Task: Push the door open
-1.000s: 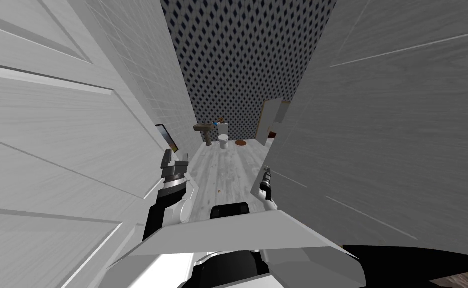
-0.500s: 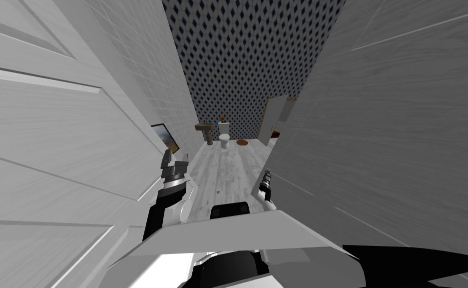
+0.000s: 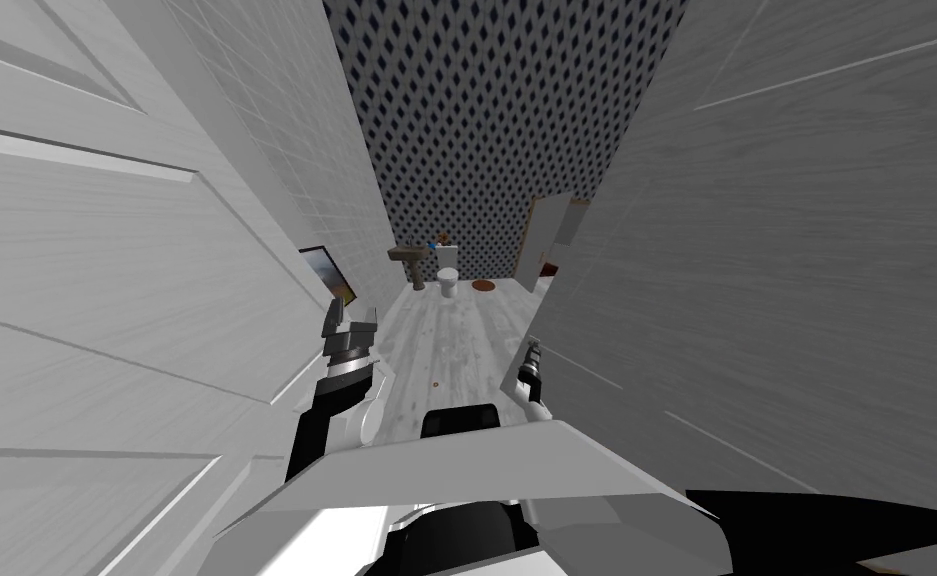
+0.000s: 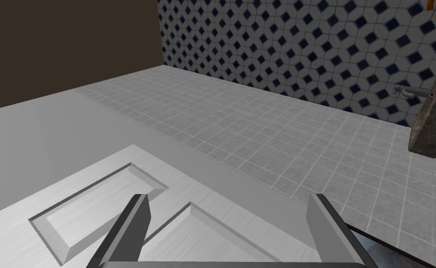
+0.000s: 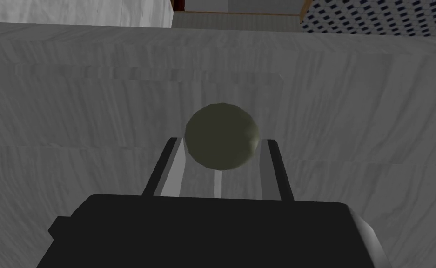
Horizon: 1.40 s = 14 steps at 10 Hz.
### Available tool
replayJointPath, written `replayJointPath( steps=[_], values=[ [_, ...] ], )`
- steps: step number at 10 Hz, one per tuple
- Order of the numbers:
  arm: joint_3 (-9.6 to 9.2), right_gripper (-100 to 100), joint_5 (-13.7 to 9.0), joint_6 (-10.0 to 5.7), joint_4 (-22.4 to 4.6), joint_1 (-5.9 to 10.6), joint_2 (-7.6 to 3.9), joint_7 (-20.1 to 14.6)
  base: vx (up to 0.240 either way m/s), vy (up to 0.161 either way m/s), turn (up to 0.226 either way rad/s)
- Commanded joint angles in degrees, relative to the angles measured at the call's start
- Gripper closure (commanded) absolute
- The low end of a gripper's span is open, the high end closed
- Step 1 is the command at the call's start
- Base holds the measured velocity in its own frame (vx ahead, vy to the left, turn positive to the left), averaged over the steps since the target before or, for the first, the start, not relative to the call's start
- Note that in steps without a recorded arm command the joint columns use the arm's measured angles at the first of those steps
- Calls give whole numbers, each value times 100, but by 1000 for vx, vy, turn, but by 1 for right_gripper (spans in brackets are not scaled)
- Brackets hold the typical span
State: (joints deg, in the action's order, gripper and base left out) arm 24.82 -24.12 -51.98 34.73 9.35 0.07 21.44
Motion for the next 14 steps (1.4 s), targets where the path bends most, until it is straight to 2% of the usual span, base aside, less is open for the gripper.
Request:
replayJointPath(
  steps=[1,2,3,6,7,9,10,11,12,14],
  values=[
    [13,100,9,-37,-38,45,-94,-5,23,-155,-160],
    [-5,100,27,-45,-81,81,-123,-12,50,-172,-170],
    [-25,-100,7,37,7,30,-133,15,-32,4,-43],
    [-10,-100,-29,61,25,69,-157,46,-105,177,-11],
    [-2,-100,-49,75,34,89,-129,63,-157,170,-34],
    [14,-100,-85,99,52,127,4,94,-104,192,-18],
    [21,-100,-103,112,61,147,123,110,-98,212,-25],
    [16,-100,-91,133,120,105,74,113,-49,95,-15],
    [124,-100,-172,24,81,117,-72,189,80,-117,268],
    [213,-100,-237,-69,48,125,-124,249,133,-187,162]
  ],
)
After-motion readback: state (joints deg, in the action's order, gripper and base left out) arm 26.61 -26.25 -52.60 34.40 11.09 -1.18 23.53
